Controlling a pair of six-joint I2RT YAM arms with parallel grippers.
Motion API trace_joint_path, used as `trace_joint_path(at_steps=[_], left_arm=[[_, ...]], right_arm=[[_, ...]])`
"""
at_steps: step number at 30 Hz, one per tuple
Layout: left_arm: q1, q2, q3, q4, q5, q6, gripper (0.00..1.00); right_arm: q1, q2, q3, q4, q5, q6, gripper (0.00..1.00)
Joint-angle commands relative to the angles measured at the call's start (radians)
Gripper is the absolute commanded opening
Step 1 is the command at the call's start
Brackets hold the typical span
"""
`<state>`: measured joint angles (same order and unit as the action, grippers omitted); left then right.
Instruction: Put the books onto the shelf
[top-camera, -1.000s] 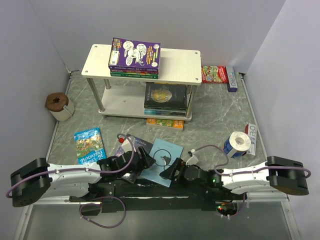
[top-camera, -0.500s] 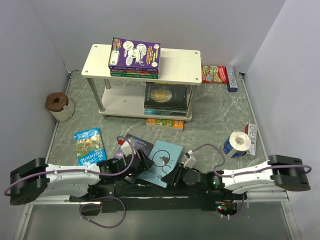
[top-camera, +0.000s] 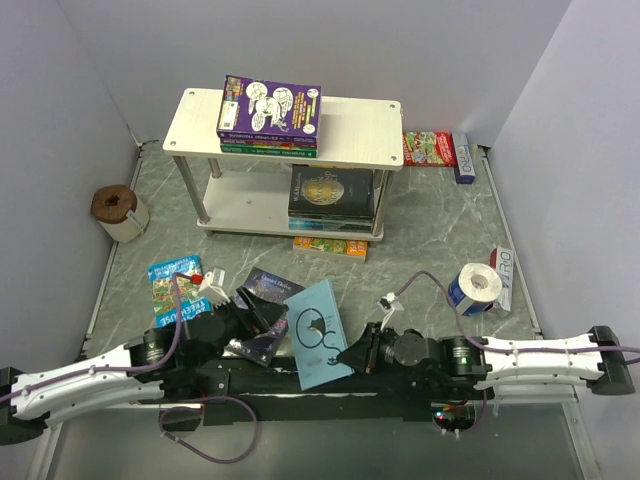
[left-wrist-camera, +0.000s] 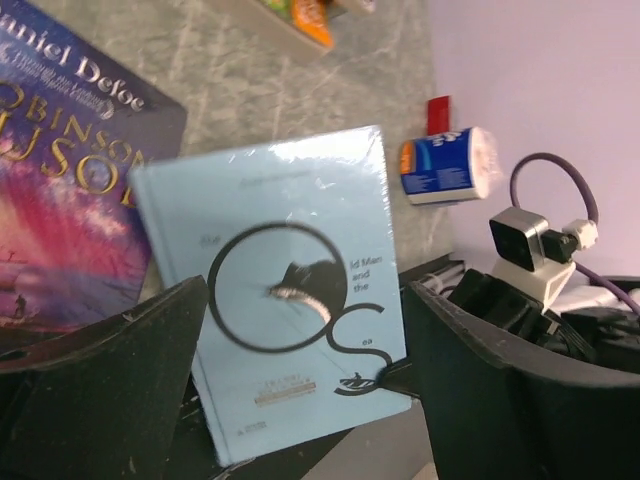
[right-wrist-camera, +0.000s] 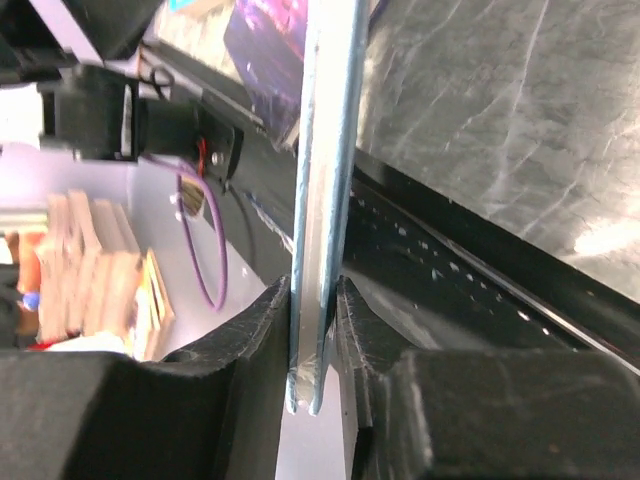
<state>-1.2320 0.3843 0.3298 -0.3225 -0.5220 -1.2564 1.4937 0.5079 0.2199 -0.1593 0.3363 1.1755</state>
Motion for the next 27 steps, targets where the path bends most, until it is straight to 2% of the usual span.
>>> trace_joint_path(at_steps=[1,2,6,11,12,14,19,24,27], left_arm=[[-0.004,-0.082,-0.05,0.008,0.032,0.067,0.89],[-0.004,-0.096,-0.081,0.063,0.072,0.078,0.91],[-0.003,-0.145,-0.12,0.118,0.126,0.072,0.99],[-0.003,-0.188,-0.144,0.132,0.168,0.069,1.0],[-0.004,-0.211,-0.144,0.125,0.169,0.072,0.96],[-0.004,-0.246,-0.152,0.126,0.178,0.087,0.96],[-0.003,-0.425,-0.205,0.249,0.232,0.159,0.96],[-0.003,-0.53,-0.229,0.283,0.266,0.245,0.96],[-0.003,-0.524,-0.199,0.237,0.261,0.291,0.96]], right_arm=[[-0.004,-0.103,0.15,-0.091,0.001,-0.117,0.0],[-0.004,-0.133,0.168,-0.115,0.012,-0.128,0.0],[-0.019,-0.166,0.277,-0.196,-0.008,-0.181,0.0],[-0.056,-0.18,0.348,-0.259,-0.071,-0.208,0.0],[-0.059,-0.183,0.363,-0.266,-0.075,-0.209,0.0],[-0.069,-0.192,0.377,-0.281,-0.089,-0.212,0.0],[-0.096,-0.172,0.427,-0.312,-0.149,-0.234,0.0],[-0.196,-0.149,0.489,-0.327,-0.319,-0.264,0.0],[-0.259,-0.129,0.532,-0.344,-0.449,-0.286,0.0]])
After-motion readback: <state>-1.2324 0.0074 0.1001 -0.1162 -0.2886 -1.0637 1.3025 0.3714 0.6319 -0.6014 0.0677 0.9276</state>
